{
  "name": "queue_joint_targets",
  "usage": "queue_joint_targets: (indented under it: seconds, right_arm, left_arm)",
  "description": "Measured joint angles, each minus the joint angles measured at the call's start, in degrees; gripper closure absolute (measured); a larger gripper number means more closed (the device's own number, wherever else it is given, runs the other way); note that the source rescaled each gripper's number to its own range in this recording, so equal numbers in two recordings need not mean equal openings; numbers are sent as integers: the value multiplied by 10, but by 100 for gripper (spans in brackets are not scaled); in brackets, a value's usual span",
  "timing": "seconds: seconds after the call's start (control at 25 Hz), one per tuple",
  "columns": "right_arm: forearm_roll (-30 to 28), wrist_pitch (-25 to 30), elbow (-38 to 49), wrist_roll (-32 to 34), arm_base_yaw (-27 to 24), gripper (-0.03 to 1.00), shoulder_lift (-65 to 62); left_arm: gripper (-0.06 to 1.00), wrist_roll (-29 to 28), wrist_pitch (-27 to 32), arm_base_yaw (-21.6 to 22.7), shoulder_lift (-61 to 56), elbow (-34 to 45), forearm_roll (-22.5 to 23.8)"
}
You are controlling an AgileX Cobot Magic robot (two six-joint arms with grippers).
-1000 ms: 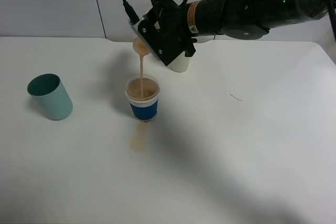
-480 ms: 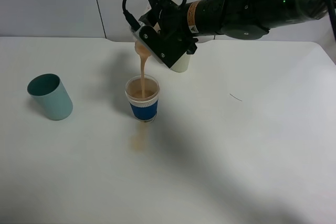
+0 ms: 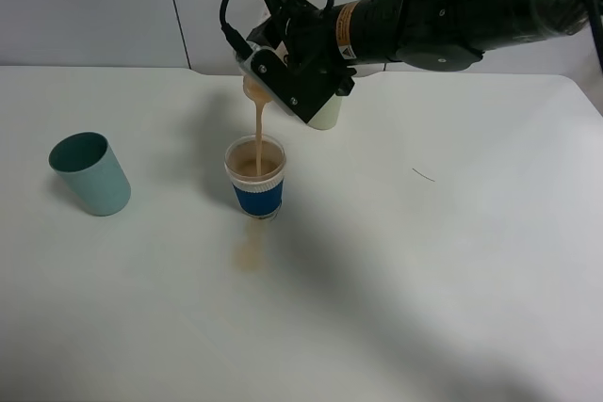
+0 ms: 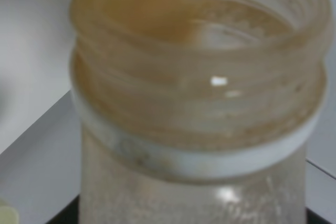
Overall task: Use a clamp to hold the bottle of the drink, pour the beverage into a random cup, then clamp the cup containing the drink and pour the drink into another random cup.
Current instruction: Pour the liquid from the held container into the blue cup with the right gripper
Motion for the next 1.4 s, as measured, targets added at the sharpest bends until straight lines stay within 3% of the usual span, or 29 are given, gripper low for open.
queue_joint_targets:
  seconds: [1.4]
  right_arm:
    - [1, -5, -1, -77, 12, 97, 0]
  left_arm:
    - [-6, 0, 0, 0, 0, 0, 0]
